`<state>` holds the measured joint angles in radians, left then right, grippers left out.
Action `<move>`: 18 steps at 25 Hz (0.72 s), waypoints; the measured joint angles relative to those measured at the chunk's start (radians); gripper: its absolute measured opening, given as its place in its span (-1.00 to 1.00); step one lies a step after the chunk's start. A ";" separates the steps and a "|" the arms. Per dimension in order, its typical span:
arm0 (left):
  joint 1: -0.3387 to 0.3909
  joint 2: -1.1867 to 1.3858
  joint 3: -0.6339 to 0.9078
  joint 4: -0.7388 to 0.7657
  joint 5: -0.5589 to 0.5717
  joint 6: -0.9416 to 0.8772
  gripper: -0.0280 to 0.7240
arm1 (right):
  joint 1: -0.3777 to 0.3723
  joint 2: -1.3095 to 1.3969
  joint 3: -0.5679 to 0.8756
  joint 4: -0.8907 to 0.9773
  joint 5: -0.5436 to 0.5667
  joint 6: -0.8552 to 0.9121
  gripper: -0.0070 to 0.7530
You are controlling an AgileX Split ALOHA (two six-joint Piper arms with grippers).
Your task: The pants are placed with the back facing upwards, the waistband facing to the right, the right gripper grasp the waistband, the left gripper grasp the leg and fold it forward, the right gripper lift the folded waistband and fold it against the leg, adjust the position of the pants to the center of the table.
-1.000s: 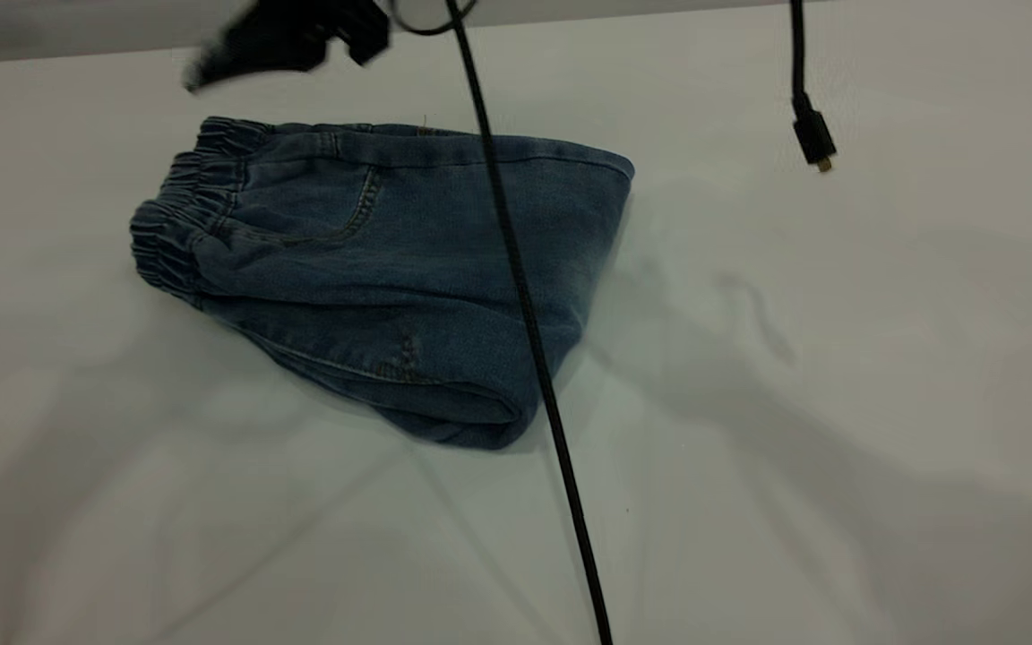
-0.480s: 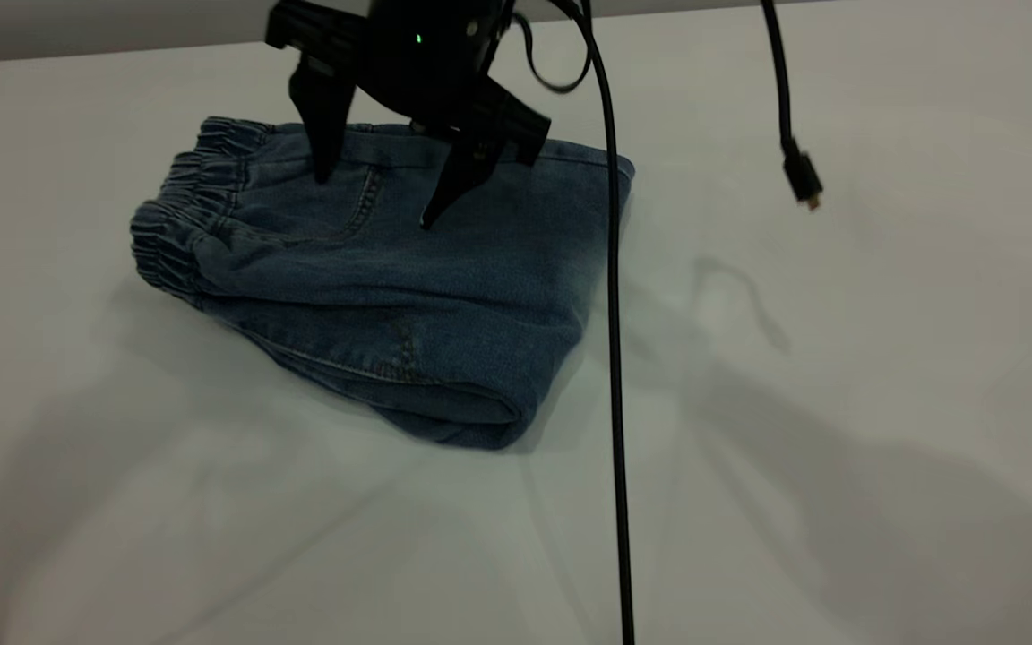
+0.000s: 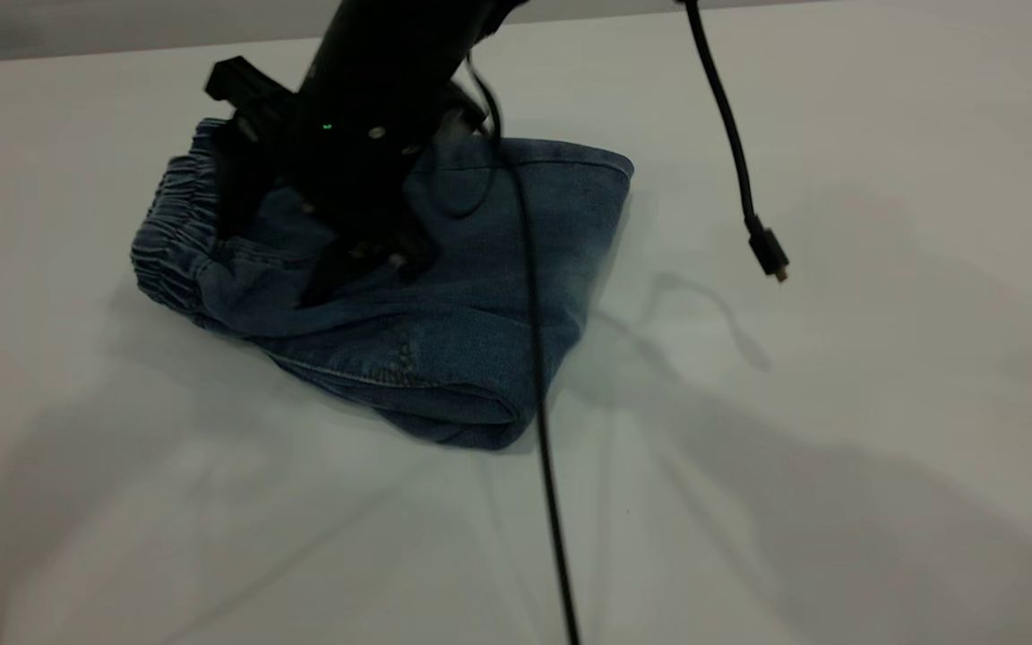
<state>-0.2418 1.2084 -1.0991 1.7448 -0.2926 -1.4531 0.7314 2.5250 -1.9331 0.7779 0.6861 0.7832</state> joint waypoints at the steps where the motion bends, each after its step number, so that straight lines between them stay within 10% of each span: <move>1: 0.000 -0.004 0.000 0.000 0.000 0.000 -0.29 | 0.004 0.006 0.000 0.039 0.010 0.000 0.27; 18: 0.000 -0.035 0.001 0.000 -0.010 0.000 -0.29 | -0.006 -0.039 0.001 -0.074 0.042 0.076 0.20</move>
<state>-0.2418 1.1731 -1.0982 1.7448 -0.3029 -1.4532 0.7249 2.4865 -1.9325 0.7041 0.7280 0.8591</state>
